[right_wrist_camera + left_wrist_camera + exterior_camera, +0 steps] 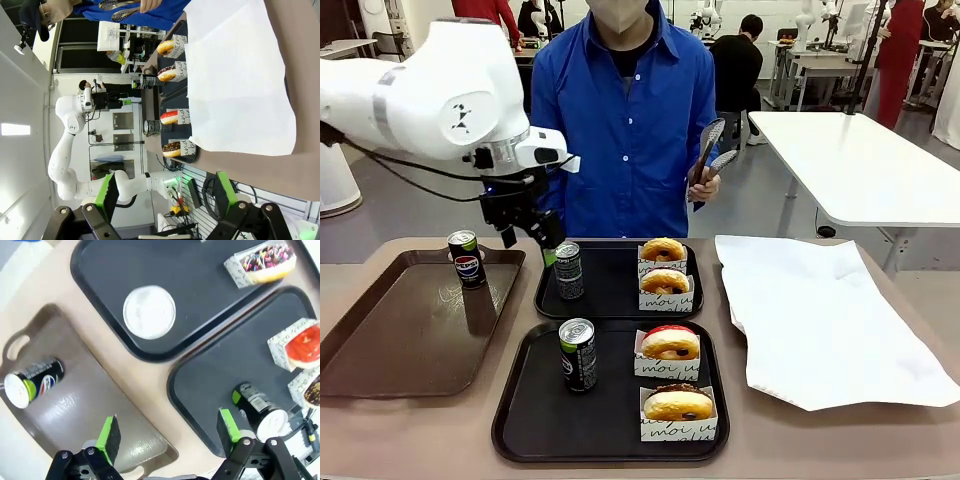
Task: Set up donuts and drinks on trays.
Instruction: Pick up one Pepsi coke from the Handle tray and place it on the Flat Tray without a Pepsi coke.
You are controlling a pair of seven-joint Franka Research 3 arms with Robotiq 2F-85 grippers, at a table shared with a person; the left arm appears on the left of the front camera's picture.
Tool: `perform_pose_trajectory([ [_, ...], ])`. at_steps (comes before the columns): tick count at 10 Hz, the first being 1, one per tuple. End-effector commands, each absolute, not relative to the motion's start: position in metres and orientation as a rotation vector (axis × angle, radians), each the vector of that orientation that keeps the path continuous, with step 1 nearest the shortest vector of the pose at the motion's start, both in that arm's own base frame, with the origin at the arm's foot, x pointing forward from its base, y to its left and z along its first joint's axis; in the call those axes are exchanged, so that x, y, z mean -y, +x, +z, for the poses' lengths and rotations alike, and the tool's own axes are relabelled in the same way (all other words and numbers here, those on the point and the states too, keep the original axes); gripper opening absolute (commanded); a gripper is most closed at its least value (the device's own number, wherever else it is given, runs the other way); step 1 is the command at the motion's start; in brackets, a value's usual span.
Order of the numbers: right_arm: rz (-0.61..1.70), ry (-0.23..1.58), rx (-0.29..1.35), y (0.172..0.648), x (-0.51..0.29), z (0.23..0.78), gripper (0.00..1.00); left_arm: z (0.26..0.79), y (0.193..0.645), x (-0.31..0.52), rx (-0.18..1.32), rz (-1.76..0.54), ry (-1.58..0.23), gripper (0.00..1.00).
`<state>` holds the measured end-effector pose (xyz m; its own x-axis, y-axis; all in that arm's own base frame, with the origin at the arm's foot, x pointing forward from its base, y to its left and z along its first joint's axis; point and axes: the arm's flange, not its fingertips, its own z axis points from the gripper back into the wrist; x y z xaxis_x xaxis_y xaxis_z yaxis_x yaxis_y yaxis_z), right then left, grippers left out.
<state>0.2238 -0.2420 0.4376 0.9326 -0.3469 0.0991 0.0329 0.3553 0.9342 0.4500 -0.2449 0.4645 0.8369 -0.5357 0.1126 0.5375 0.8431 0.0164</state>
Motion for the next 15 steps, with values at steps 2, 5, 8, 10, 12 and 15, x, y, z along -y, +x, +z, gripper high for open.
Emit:
perform_pose_trajectory([
  [2,-0.245,1.205,0.319,0.227,0.241,0.438,1.00,0.447,0.437,0.213,0.119,-0.539,-0.015,1.00],
  [5,-0.245,1.205,0.319,0.227,0.241,0.438,1.00,0.445,0.444,0.206,0.106,-0.515,-0.007,1.00],
  [8,-0.245,1.205,0.319,0.227,0.241,0.438,1.00,0.463,0.446,0.184,0.037,-0.477,-0.052,1.00],
  [10,-0.245,1.205,0.319,0.227,0.241,0.438,1.00,0.505,0.428,0.122,0.022,-0.401,-0.251,1.00],
  [12,-0.245,1.205,0.319,0.227,0.241,0.438,1.00,0.544,0.408,0.049,0.056,-0.369,-0.537,1.00],
  [15,-0.245,1.205,0.319,0.227,0.241,0.438,1.00,0.543,0.420,-0.041,0.070,-0.249,-0.869,1.00],
])
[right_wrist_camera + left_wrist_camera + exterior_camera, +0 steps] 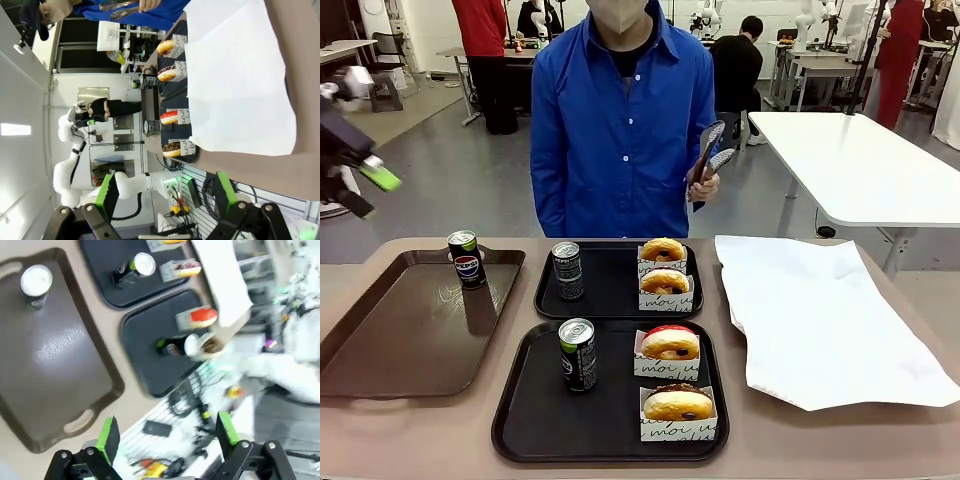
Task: Set up donuts and drinks on trays.
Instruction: Pick up one Pepsi coke from the Handle tray and place it on the Flat Tray without a Pepsi coke.
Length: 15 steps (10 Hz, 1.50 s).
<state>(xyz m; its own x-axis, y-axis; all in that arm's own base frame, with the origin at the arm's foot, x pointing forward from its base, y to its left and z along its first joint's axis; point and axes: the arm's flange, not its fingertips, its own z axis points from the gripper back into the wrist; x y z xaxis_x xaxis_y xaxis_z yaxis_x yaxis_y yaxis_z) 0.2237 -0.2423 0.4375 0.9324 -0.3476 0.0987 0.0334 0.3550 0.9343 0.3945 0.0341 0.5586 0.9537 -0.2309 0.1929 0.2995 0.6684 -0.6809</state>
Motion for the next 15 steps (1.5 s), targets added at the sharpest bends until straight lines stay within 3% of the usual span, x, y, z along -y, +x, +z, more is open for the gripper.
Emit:
perform_pose_trajectory([
  [1,-0.245,1.205,0.319,0.227,0.241,0.438,1.00,0.525,0.429,-0.065,0.075,-0.186,-0.935,1.00],
  [7,-0.245,1.205,0.319,0.227,0.241,0.438,1.00,0.437,0.413,-0.168,0.142,0.093,-1.206,1.00],
  [10,-0.245,1.205,0.319,0.227,0.241,0.438,1.00,0.427,0.427,-0.187,0.062,0.143,-1.189,1.00],
  [11,-0.245,1.205,0.319,0.227,0.241,0.438,1.00,0.425,0.407,-0.181,0.105,0.149,-1.191,1.00],
  [15,-0.245,1.205,0.319,0.227,0.241,0.438,1.00,0.425,0.407,-0.181,0.105,0.149,-1.191,1.00],
])
